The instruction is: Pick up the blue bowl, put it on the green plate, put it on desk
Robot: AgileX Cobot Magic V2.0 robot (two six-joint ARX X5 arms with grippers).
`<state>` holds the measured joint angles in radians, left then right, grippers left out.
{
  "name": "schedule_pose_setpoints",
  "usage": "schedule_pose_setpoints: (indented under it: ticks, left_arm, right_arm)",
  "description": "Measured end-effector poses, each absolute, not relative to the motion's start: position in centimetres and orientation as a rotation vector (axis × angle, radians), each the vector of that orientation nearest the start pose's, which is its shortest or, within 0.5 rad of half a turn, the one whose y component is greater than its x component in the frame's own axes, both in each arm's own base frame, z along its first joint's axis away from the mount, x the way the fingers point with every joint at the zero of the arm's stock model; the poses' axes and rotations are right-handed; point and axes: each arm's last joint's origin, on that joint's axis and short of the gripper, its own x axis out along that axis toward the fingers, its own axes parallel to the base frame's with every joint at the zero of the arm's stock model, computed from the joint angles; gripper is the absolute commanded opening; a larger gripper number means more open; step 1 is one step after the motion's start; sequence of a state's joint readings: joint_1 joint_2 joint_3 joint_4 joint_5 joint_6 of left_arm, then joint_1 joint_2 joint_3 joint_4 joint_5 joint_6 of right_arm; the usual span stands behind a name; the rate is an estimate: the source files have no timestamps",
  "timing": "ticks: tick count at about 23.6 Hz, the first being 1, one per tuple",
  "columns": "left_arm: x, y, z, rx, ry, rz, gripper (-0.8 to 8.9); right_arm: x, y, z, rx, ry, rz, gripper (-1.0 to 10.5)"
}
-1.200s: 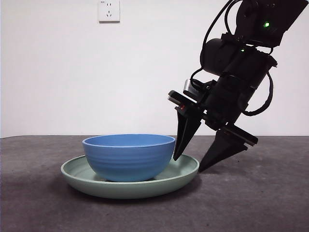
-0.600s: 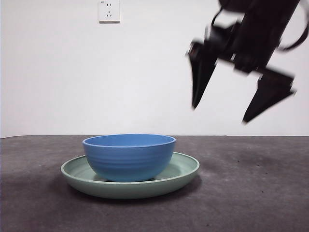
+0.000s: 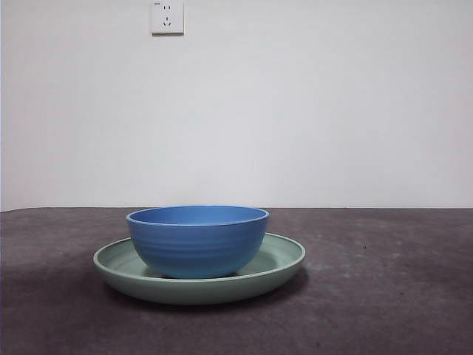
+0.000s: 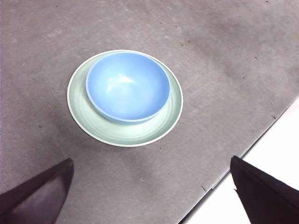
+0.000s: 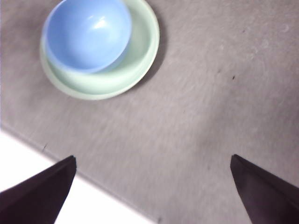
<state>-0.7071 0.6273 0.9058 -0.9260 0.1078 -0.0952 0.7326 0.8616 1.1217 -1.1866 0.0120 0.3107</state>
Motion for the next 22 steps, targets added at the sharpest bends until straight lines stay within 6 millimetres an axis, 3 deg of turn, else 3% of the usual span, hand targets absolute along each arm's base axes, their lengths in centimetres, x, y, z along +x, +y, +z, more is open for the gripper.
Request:
schedule_pose_setpoints:
  ticks: [4,10,11,12,13,14,22]
  left_arm:
    - [7.6,-6.9,32.6,0.107,0.665,-0.754,6.86]
    - [7.7,-7.0,32.7,0.101,0.644,-0.757,6.77]
    - [7.7,-7.0,32.7,0.101,0.644,-0.757,5.83]
    - [7.7,-7.0,32.7,0.101,0.644,-0.757,3.59]
    - [7.7,-7.0,32.7,0.101,0.644,-0.758,0.7]
    - [7.7,-7.0,32.7,0.101,0.644,-0.758,0.32]
    - [8.0,-7.2,33.2,0.082,0.588,-0.765,0.36]
  right_arm:
    - [7.8,7.1,35.6,-0.036,0.885,0.553,6.0]
    - [7.4,6.8,35.9,-0.008,0.853,0.575,6.0]
    - [7.4,6.9,35.9,-0.007,0.854,0.575,5.6]
    - [7.4,6.9,36.0,-0.006,0.853,0.575,3.2]
    - [7.5,6.9,35.9,-0.004,0.854,0.574,0.2]
    - [7.5,6.9,35.9,-0.004,0.856,0.573,0.3]
    - [7.6,7.0,36.0,-0.001,0.846,0.575,0.3]
